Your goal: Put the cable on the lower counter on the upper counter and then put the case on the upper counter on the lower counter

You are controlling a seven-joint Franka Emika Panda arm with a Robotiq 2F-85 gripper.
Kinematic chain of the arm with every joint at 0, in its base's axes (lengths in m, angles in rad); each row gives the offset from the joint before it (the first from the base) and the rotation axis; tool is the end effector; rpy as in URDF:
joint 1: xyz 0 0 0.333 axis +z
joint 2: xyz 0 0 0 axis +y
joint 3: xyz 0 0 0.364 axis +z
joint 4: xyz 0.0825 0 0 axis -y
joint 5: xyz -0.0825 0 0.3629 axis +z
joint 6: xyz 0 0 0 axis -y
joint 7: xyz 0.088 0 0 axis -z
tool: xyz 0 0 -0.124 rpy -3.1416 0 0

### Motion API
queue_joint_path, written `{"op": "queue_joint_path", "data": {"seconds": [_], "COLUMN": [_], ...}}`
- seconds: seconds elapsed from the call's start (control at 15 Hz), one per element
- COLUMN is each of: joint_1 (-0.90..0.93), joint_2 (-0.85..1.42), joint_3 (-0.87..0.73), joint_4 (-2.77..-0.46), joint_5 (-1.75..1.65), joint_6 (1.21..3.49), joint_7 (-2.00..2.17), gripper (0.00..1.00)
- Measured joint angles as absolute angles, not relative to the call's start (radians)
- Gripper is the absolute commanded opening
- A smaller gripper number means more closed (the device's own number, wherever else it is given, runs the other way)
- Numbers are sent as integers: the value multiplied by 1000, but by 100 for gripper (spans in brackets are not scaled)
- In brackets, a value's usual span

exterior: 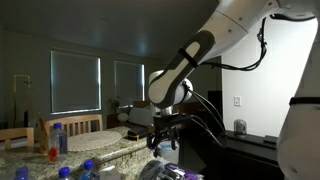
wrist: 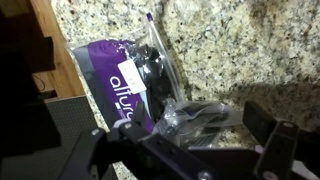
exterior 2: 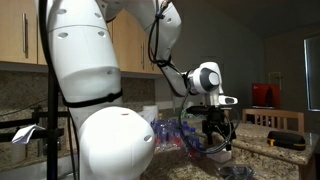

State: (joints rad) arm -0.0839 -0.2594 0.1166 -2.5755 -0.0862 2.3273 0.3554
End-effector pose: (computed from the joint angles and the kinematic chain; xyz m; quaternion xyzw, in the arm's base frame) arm 0.3984 0.0108 0.3969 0.9900 -0.1332 0.0131 0.0447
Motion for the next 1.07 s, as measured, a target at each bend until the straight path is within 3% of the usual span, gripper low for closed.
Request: {"op": "queue_joint_path", "data": {"seconds": [0.6,1.07], "joint_1": [-65,-112], "joint_2": [-244,-53], "joint_3": [95,7], "joint_4": [-2572,-2520], "joint_5": [-84,-85], "joint_6": [2330,2428], "joint_7": [378,529], "gripper": [100,100]}}
